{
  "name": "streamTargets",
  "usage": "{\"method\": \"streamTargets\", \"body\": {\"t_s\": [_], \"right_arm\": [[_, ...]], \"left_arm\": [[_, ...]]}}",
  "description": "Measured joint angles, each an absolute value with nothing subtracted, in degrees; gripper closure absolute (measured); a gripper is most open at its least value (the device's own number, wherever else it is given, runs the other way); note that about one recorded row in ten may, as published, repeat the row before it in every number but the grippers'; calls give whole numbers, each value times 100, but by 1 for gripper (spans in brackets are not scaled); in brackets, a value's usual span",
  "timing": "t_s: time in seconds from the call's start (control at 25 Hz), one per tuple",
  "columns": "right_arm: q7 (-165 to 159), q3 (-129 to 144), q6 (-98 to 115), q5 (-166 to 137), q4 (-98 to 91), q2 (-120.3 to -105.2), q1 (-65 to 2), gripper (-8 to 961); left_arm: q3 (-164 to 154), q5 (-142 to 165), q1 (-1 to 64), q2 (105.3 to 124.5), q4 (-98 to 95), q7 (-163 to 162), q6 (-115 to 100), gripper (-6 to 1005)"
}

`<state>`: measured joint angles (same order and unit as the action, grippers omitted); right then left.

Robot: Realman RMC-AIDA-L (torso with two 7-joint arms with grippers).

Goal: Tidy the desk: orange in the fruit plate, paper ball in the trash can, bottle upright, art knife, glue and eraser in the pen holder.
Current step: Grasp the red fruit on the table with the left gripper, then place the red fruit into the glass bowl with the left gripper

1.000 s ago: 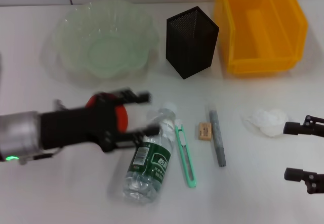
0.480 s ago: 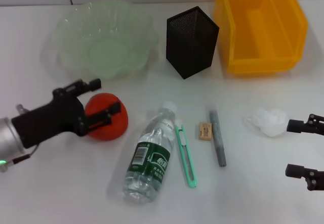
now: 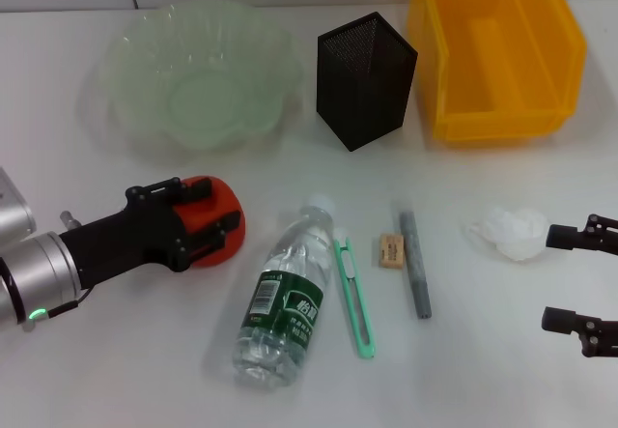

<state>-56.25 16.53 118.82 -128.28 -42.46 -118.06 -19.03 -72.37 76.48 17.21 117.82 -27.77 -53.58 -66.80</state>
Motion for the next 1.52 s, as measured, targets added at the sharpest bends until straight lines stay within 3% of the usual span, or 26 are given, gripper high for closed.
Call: {"method": "streamTargets", "body": {"t_s": [0.08, 0.52, 0.92, 1.04, 1.08, 1.2, 1.24, 1.4, 1.52], "right_arm": [[-5624, 1645, 11882, -12829, -4246, -11808, -1897, 129], [-5624, 1634, 11841, -12827, -4222, -11829, -1806, 130], [-5654, 1571, 11837, -12823, -4218, -11862, -1739, 131], [-5652, 1565, 11837, -12822, -4218, -11880, -1727, 131], [-5660, 1563, 11842, -12822, -4216, -11885, -1729, 131], [-5675, 1565, 11855, -12822, -4179, -11897, -1741, 131], [-5675, 1565, 11855, -12822, -4179, -11897, -1741, 131], [-5678, 1564, 11846, -12824, -4082, -11901, -1744, 131], [-5678, 1566, 11843, -12825, -4063, -11901, -1740, 132]], "left_arm": [[-7256, 7650, 1708, 11811, -2827, -5302, -6552, 458], [-7209, 7594, 1611, 11847, -2969, -5122, -6450, 695], [-7060, 7149, 1032, 11871, -4669, -5732, -7449, 847], [-7047, 6847, 1238, 11868, -4734, -5742, -7382, 884], [-7000, 6697, 1730, 11870, -4516, -5733, -6927, 897], [-6963, 6659, 2088, 11873, -4296, -5710, -6499, 926], [-6837, 6628, 2692, 11878, -3754, -5644, -5835, 929], [-6456, 6607, 3469, 11913, -2837, -5453, -4967, 909], [-6433, 6522, 3538, 11923, -2707, -5327, -4755, 887]]}}
